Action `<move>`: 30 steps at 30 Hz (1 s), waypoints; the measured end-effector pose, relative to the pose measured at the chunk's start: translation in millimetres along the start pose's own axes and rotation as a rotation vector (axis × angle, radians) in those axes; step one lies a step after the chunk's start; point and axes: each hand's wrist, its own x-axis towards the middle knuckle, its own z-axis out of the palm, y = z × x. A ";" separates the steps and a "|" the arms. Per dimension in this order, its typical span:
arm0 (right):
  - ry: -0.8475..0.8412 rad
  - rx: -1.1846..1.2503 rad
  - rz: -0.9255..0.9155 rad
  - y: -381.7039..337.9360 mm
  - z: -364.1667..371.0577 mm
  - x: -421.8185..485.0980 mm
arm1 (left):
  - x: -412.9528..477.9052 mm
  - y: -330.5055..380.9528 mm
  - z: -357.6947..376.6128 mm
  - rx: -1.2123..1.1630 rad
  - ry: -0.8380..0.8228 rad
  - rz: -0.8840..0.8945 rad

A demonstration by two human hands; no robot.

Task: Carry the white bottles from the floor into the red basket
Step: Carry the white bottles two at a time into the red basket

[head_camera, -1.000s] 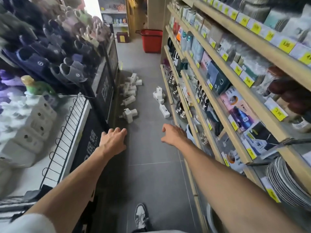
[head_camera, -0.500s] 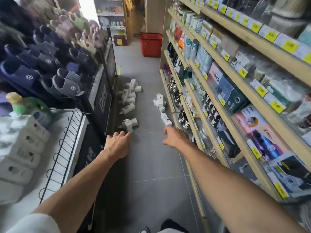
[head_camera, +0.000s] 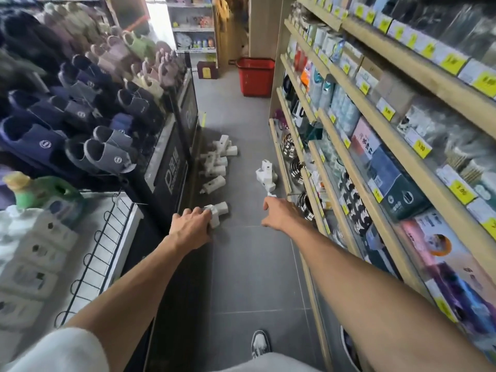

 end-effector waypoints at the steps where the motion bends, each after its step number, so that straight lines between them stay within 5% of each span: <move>1: -0.004 0.001 -0.005 3.0 -4.5 9.5 | 8.7 2.1 -2.1 -0.002 -0.003 -0.004; 13: -0.074 -0.050 -0.060 8.5 -12.9 116.5 | 98.4 4.4 -2.6 -0.048 -0.026 -0.082; 30: -0.145 -0.106 -0.082 -72.7 -36.3 299.8 | 271.5 -90.8 -3.6 -0.104 -0.102 -0.136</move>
